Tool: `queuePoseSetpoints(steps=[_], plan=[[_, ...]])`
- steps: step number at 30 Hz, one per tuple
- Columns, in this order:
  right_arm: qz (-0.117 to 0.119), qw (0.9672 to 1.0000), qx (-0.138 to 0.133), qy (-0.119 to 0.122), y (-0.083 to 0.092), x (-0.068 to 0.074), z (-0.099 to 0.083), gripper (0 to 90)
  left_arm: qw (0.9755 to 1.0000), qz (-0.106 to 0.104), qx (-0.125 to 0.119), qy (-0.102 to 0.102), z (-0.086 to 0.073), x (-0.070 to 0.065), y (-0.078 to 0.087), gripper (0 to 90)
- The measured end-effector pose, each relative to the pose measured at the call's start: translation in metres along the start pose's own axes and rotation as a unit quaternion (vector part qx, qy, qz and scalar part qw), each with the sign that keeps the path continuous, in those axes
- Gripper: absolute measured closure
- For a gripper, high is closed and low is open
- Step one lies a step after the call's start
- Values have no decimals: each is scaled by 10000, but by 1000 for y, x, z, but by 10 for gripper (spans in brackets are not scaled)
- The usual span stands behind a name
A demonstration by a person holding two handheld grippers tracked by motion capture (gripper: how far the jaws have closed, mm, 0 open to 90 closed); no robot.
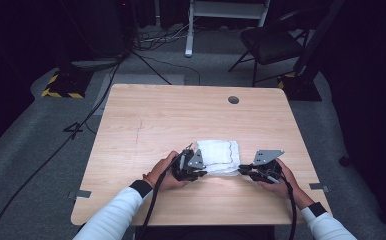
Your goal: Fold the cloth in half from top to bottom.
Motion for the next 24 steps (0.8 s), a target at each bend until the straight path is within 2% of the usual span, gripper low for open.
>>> queuePoseSetpoints(steps=[6, 11, 14, 18, 20, 24], plan=[[-212, 9997, -74, 7, 7, -1, 4, 699, 9999, 125, -18, 94, 1, 2, 5, 689], [-456, 9990, 7, -13, 9, -2, 7, 586, 9992, 353, 25, 210, 2, 3, 10, 563], [-538, 9985, 117, 2, 9, -1, 7, 514, 9981, 522, 29, 328, 1, 3, 13, 459], [-662, 9975, 248, -29, 10, 0, 8, 395, 9966, 697, 61, 438, -1, 6, 19, 367], [-828, 9961, 319, -21, 10, 0, 7, 362, 9955, 764, 142, 537, -3, 7, 20, 313], [-973, 9946, 360, -81, 10, -1, 4, 318, 9931, 904, 247, 706, -11, 10, 24, 264]])
Point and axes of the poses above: each handheld gripper's, and its own axes: y roughly backward along the jaws, z roughly out of its top, x roughly to its left, the point moved 2 cm from there along -y, roughly forward along the jaws, and after that the axes turned 5 degrees about z, right-handed, at the moved point
